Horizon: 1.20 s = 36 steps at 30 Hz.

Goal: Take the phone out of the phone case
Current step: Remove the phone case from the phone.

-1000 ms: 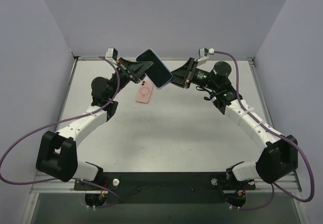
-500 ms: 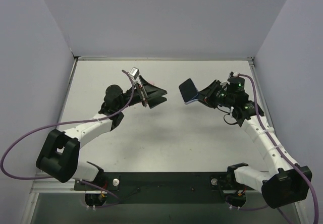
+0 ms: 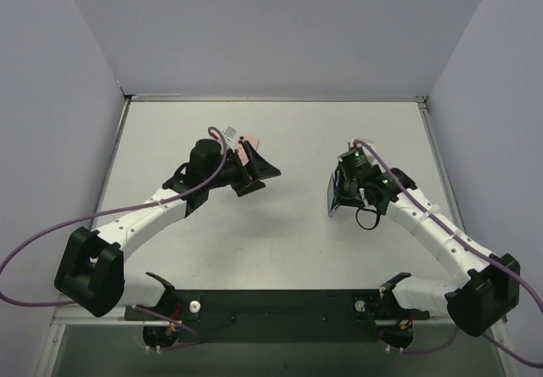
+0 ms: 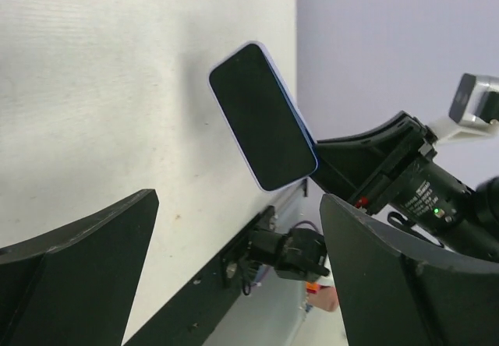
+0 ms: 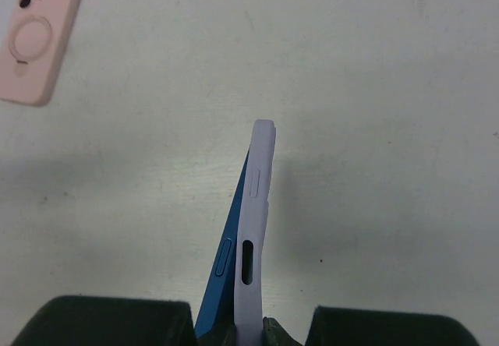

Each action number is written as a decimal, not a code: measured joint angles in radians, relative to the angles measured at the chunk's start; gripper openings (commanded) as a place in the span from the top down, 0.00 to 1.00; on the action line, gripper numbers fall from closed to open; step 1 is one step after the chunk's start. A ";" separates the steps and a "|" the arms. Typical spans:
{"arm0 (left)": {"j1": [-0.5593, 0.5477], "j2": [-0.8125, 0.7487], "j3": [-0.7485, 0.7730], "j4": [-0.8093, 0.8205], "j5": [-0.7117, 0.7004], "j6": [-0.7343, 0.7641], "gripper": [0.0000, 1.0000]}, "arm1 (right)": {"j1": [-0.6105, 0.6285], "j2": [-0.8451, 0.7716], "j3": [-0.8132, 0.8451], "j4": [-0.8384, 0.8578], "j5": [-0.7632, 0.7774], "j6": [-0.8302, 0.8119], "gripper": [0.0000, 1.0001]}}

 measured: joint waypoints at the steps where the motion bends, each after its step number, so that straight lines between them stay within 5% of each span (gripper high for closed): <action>1: -0.005 -0.005 0.010 -0.034 -0.022 0.020 0.03 | 0.029 0.020 0.000 -0.009 0.031 -0.009 1.00; 12: -0.030 -0.002 0.013 -0.196 -0.119 0.077 0.02 | 0.253 0.252 0.038 -0.028 0.222 -0.051 1.00; 27: -0.099 0.230 -0.093 0.146 0.038 -0.037 0.03 | 0.262 0.318 -0.005 0.165 0.090 -0.051 1.00; 36: -0.102 0.307 -0.094 0.238 0.048 -0.026 0.12 | 0.257 0.374 -0.037 0.259 -0.010 -0.042 1.00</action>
